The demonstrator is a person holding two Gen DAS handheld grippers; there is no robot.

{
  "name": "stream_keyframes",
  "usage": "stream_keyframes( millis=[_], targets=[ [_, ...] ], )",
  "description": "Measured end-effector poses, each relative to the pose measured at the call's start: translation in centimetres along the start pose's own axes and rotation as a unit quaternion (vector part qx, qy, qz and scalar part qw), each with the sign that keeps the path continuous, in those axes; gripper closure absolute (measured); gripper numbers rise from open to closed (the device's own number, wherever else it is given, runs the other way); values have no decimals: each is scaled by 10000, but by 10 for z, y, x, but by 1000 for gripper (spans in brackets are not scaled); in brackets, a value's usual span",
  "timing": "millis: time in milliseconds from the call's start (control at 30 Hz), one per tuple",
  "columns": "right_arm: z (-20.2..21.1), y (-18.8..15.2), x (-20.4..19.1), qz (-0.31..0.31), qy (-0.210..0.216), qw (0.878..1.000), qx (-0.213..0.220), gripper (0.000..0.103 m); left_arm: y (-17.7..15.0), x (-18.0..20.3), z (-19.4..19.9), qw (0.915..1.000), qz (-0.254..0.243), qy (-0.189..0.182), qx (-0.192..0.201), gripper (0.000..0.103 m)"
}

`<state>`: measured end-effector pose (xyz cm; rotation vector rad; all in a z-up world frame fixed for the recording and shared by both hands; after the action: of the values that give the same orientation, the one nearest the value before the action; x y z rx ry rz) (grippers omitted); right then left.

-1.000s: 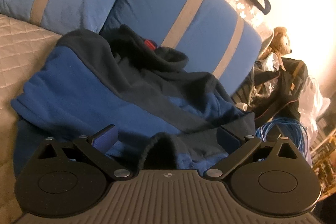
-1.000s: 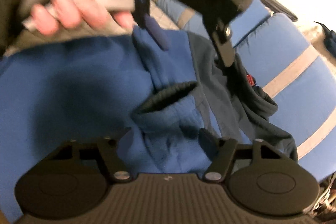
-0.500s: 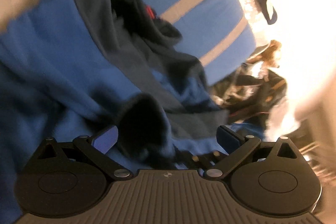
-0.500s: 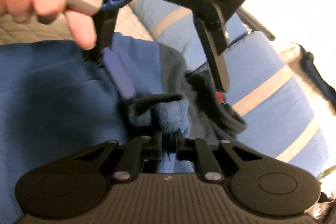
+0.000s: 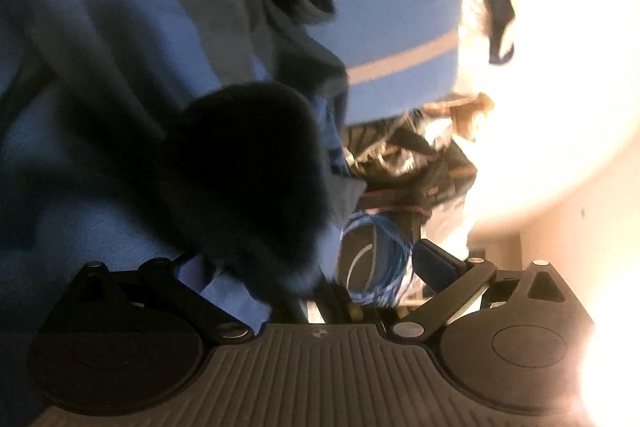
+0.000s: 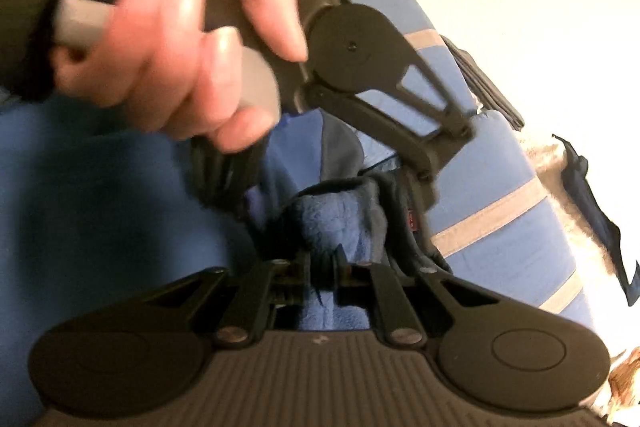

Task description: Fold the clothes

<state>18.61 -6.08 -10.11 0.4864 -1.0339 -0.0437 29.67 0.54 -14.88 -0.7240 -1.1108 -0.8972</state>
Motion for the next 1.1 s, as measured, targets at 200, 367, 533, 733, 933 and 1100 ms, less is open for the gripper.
stream_keyframes(
  millis=[200, 367, 533, 733, 933, 1100],
  targets=[
    [12, -6, -4, -24, 37, 10000, -16, 93, 6, 0, 6, 9990, -214, 276, 297, 38],
    [19, -6, -15, 19, 39, 10000, -55, 93, 7, 0, 7, 9978, -348, 440, 344, 51],
    [15, -5, -15, 93, 19, 9999, -59, 93, 5, 0, 5, 9971, -408, 569, 286, 50],
    [10, -3, -17, 404, -187, 9990, -53, 93, 4, 0, 5, 9965, -513, 608, 260, 51],
    [9, 1, -20, 550, -422, 9975, -113, 93, 5, -3, 7, 9971, -388, 606, 239, 51],
    [3, 4, -7, 67, -602, 9978, -264, 93, 7, -6, 11, 9985, -81, 490, 234, 38]
  ],
)
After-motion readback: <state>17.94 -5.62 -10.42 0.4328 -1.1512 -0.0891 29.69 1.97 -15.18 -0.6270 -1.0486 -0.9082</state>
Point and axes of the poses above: each gripper's, at about its wrist camera, not at the fingertips, and z roughly against the way its jaws point, x to its right, y to its top, the point moved 5 cm from there along -z, roughly the way its jaws point, and after that the axes turned 8 degrees about z, right-handed, at the moved point
